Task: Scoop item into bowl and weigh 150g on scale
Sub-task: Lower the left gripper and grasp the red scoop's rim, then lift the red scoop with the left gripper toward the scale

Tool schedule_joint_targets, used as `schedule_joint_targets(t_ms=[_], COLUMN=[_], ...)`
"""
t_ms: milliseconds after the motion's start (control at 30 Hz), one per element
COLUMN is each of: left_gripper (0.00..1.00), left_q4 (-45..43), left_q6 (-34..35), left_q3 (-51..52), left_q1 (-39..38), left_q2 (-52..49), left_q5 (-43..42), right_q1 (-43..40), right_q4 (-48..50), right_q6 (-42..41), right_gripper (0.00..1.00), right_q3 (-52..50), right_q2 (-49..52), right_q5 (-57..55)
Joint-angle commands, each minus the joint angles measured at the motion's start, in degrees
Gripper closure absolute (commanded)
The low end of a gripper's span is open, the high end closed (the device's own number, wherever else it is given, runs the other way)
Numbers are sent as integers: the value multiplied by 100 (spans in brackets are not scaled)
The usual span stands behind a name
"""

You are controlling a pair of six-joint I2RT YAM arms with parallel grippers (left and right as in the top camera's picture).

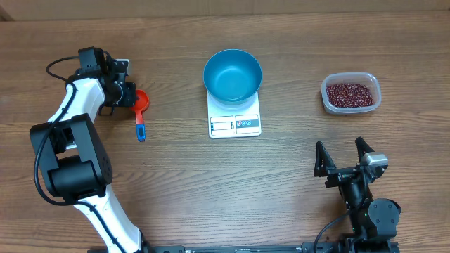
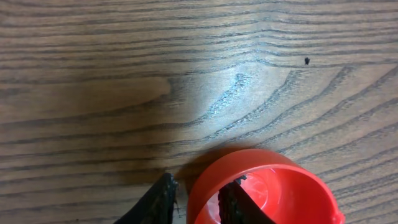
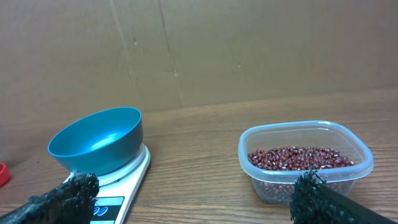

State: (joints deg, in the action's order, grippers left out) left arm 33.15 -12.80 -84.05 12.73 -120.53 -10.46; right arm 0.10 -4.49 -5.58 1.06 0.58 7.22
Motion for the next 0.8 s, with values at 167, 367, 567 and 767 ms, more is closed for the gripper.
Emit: schedule_joint_targets(t_ms=[167,367,567,767], left_gripper=[78,96,96,96], left_q4=[-83,-107,236,822], left_q6=[426,638,1670,2356], left_q3=[162,170,-426,-1078], left_q1=[-44,-44,-44,-136], left_q2=[-98,-87,472,1788], left_q5=[37,33,22,-1008], right_q1=[33,33,33,33], right_q4=[31,31,31,31], right_q6=[-20,-20,-20,-20], right_gripper=[0,0,0,0], right_q3=[-61,-61,-61,-61], right_q2=[-42,-42,-42,-42], right_q5=[-31,-31,-31,-31])
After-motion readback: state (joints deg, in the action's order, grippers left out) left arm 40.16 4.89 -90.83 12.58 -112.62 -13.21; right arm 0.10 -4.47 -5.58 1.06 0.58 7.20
